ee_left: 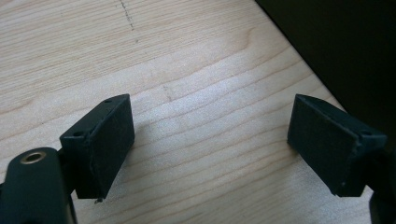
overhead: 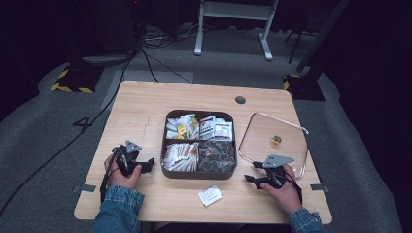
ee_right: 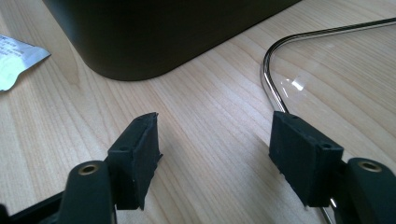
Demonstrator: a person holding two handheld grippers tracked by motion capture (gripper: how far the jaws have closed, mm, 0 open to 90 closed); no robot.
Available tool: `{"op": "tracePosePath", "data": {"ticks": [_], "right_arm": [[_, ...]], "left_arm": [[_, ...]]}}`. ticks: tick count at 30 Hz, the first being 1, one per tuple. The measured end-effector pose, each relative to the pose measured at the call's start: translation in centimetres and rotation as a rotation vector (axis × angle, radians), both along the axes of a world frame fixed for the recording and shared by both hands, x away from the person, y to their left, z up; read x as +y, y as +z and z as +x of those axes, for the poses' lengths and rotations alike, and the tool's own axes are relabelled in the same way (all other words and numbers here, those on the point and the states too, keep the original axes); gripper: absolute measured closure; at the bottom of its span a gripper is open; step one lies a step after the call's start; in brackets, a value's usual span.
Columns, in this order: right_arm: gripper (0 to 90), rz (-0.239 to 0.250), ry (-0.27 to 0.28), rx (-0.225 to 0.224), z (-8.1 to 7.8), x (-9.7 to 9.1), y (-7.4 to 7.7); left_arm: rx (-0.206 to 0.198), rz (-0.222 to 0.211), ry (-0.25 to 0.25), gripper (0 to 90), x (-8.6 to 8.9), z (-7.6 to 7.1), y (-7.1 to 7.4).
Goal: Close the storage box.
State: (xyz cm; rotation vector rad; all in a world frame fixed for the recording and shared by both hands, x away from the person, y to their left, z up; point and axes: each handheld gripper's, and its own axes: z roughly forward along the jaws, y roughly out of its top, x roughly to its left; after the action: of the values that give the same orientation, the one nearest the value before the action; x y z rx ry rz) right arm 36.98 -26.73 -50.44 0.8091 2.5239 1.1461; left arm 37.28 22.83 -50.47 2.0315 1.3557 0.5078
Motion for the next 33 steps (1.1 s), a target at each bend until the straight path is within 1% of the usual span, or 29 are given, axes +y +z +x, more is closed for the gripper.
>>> {"op": "tracePosePath", "data": {"ticks": [5, 8, 13, 14, 15, 16, 17, 18, 19, 20, 22, 24, 25, 27, 28, 29, 31, 32, 33], "right_arm": [[33.3, 0.0, 0.0, 0.001, 0.1, 0.0, 0.0], [28.5, -0.007, -0.021, 0.001, 0.2, 0.1, 0.0], [28.6, -0.008, -0.033, 0.002, 0.1, 0.1, 0.0], [29.2, -0.007, -0.034, 0.003, 0.1, 0.1, 0.0], [33.9, -0.016, -0.039, 0.016, 0.2, 0.1, 0.2], [35.8, -0.028, -0.043, 0.029, 0.2, 0.0, 0.4], [36.1, -0.034, -0.045, 0.039, 0.3, -0.1, 0.6], [36.1, -0.034, -0.045, 0.039, 0.3, -0.1, 0.6], [36.2, -0.004, -0.06, 0.041, 0.4, -0.3, 1.4], [36.2, -0.004, -0.06, 0.041, 0.4, -0.3, 1.4], [36.4, 0.019, -0.062, 0.03, 0.6, -0.6, 2.2], [35.9, 0.015, -0.06, 0.01, 0.8, -1.0, 3.0], [35.7, 0.013, -0.056, 0.01, 0.9, -1.1, 3.3], [36.3, 0.009, -0.042, 0.019, 1.2, -1.4, 3.8], [37.9, 0.002, -0.031, 0.034, 1.3, -1.5, 3.9], [39.4, -0.011, -0.026, 0.038, 1.6, -1.7, 4.2], [40.2, -0.01, -0.047, 0.012, 2.0, -2.2, 4.6], [41.0, -0.003, -0.059, 0.011, 2.1, -2.3, 4.8], [40.9, 0.02, -0.091, -0.014, 2.6, -3.0, 5.3]], "left_arm": [[0.0, 0.0, 0.002, 15.1, 0.0, 0.0, 0.0], [-0.001, 0.0, -0.001, 15.1, 0.0, 0.1, 0.0], [0.0, -0.001, -0.001, 15.1, 0.0, 0.1, 0.0], [0.0, 0.0, -0.001, 15.1, 0.0, 0.1, 0.0], [-0.001, 0.001, -0.001, 15.1, 0.0, 0.2, 0.0], [0.0, 0.001, -0.002, 15.1, 0.0, 0.2, 0.0], [0.001, -0.001, -0.001, 15.2, 0.0, 0.2, 0.0], [0.001, -0.001, -0.001, 15.1, 0.0, 0.2, 0.0], [-0.001, -0.001, 0.0, 15.1, 0.0, 0.2, 0.0], [-0.001, -0.001, 0.0, 15.1, 0.0, 0.2, 0.0], [-0.001, -0.001, 0.0, 15.1, 0.0, 0.2, 0.0], [-0.001, 0.0, 0.0, 15.2, 0.0, 0.2, 0.0], [-0.001, -0.001, 0.0, 15.1, 0.0, 0.2, 0.0], [0.001, -0.002, -0.001, 15.1, 0.0, 0.2, 0.0], [0.001, -0.001, -0.001, 15.1, 0.0, 0.2, 0.0], [0.001, -0.001, -0.001, 15.1, 0.0, 0.2, 0.0], [-0.002, 0.0, 0.001, 15.1, 0.0, 0.2, 0.0], [-0.002, 0.0, 0.001, 15.1, 0.0, 0.2, 0.0], [-0.002, 0.001, 0.001, 15.1, 0.0, 0.2, 0.0]]}}
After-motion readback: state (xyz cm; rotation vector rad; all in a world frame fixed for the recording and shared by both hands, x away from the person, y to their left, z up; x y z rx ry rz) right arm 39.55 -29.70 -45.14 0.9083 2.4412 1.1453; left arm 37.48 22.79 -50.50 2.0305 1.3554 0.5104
